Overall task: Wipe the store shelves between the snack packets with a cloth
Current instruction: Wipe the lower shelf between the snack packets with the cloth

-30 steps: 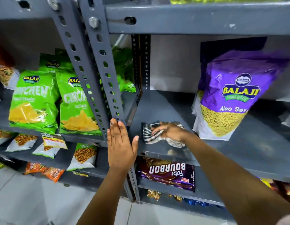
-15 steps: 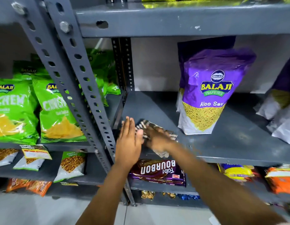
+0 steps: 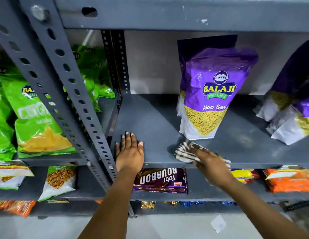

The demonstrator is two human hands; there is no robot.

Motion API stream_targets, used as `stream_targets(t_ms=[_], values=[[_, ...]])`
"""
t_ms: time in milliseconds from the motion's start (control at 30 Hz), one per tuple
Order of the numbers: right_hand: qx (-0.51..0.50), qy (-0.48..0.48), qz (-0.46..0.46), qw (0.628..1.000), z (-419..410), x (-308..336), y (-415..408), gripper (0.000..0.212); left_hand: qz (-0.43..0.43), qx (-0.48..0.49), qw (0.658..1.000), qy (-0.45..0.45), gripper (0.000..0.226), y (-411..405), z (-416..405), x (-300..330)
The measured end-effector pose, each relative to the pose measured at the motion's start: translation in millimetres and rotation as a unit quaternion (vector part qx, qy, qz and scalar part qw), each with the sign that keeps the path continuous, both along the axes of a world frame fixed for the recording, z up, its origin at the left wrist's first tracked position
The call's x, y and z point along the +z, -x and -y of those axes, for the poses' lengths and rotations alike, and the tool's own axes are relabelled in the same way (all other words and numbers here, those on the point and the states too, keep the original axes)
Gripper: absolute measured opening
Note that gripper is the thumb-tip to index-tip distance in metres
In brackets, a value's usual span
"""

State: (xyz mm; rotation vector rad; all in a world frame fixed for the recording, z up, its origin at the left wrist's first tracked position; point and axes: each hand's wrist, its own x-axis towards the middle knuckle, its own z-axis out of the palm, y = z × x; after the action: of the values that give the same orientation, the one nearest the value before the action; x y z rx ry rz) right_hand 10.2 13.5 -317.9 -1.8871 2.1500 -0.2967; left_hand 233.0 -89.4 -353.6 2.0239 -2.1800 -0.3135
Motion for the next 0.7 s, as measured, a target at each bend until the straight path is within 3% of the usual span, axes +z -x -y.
stream_targets(t_ms=[100, 233, 300, 433, 600, 700], values=[[-0.061, 0.059, 0.06, 0.995, 11.2, 16.9, -31.4, 0.042, -0.003, 0.0, 1.0, 0.002, 0.054, 0.2, 0.1, 0.2], [0.079, 0.033, 0.049, 0.995, 21.9, -2.3, -92.6, 0.058, 0.001, -0.002, 1.0, 0.004, 0.053, -1.5, 0.2, 0.2], [0.092, 0.035, 0.025, 0.995, 17.7, -12.6, -77.0, 0.059, 0.002, -0.004, 1.0, 0.011, 0.053, -0.6, 1.3, 0.0], [0.017, 0.062, 0.038, 0.997, -8.9, -20.6, -3.4, 0.051, 0.0, -0.002, 1.0, 0.011, 0.053, 0.8, 0.0, 0.8], [-0.192, 0.064, 0.054, 0.978, -15.7, 1.6, 27.7, 0.047, -0.004, 0.0, 1.0, 0.006, 0.052, 1.3, 0.8, 0.7], [-0.056, 0.063, 0.071, 0.994, -1.8, 0.5, -15.1, 0.055, -0.008, 0.011, 1.0, -0.003, 0.051, 2.4, 1.5, 2.7]])
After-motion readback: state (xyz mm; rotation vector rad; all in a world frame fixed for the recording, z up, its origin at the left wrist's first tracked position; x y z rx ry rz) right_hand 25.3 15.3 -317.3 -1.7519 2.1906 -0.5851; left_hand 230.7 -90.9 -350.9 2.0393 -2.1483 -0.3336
